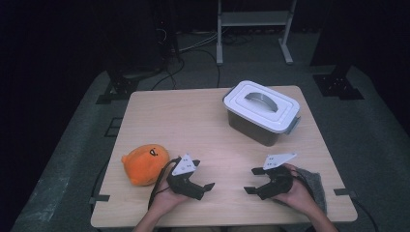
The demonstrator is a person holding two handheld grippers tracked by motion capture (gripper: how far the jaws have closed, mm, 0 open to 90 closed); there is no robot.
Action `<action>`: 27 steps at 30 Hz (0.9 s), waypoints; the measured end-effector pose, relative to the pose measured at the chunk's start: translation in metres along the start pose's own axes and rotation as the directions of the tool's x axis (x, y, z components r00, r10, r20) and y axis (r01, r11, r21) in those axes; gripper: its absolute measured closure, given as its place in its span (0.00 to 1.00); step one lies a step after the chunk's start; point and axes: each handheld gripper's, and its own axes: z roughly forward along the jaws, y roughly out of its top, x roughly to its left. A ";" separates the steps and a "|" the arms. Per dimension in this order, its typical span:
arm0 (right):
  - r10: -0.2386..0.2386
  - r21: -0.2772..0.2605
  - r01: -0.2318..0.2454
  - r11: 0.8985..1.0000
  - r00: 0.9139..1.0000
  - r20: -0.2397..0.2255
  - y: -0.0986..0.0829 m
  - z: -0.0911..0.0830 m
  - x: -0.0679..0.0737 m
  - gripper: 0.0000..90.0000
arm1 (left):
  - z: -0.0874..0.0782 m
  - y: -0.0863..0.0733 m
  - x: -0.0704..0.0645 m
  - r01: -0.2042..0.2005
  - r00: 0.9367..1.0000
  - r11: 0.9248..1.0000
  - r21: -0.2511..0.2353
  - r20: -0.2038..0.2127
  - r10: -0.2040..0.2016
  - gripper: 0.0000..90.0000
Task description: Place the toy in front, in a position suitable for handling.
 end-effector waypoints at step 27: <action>-0.013 0.020 0.013 1.000 1.000 0.001 0.001 0.003 0.003 0.21 | -0.079 0.023 0.025 -0.079 0.991 0.989 -0.127 -0.115 0.064 0.09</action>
